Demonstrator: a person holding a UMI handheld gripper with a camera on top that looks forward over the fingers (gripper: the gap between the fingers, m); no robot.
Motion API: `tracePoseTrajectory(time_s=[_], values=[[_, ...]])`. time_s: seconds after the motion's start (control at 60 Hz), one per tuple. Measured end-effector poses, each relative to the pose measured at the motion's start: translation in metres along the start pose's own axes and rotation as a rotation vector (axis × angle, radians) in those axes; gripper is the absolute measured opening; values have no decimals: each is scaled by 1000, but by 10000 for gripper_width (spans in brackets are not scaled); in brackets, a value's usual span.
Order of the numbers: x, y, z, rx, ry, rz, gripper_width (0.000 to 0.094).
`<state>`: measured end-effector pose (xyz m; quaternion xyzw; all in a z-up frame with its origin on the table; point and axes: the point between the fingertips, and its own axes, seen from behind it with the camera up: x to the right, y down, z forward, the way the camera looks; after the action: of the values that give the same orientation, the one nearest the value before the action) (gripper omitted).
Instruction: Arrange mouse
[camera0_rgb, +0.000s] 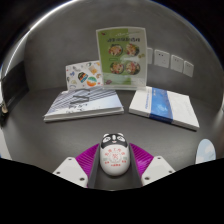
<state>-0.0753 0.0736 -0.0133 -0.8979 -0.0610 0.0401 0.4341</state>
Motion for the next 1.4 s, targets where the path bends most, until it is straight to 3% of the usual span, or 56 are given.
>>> tracePoseTrajectory(time_s=[0.133, 0.233, 0.383, 0.517, 0.583, 0.667, 0.783, 1.017, 1.033, 1.133, 1.15, 1.233, 1.283, 1.4], values=[[0, -1, 0, 6, 29, 0, 439], [-1, -6, -5, 1, 22, 30, 427], [41, -85, -65, 199, 64, 85, 427], [154, -118, -126, 324, 229, 99, 423], [217, -95, -145, 283, 337, 79, 421], [278, -36, -141, 201, 382, 81, 420], [331, 30, -126, 94, 355, 160, 422], [348, 68, -102, 74, 183, 115, 438], [347, 68, -102, 75, 172, 110, 493], [347, 67, -100, 76, 123, 59, 582], [346, 67, -102, 72, 116, 54, 671], [343, 71, -115, 89, 77, 55, 896], [339, 74, -132, 104, 53, 61, 843], [340, 97, -181, 120, 14, 85, 847]])
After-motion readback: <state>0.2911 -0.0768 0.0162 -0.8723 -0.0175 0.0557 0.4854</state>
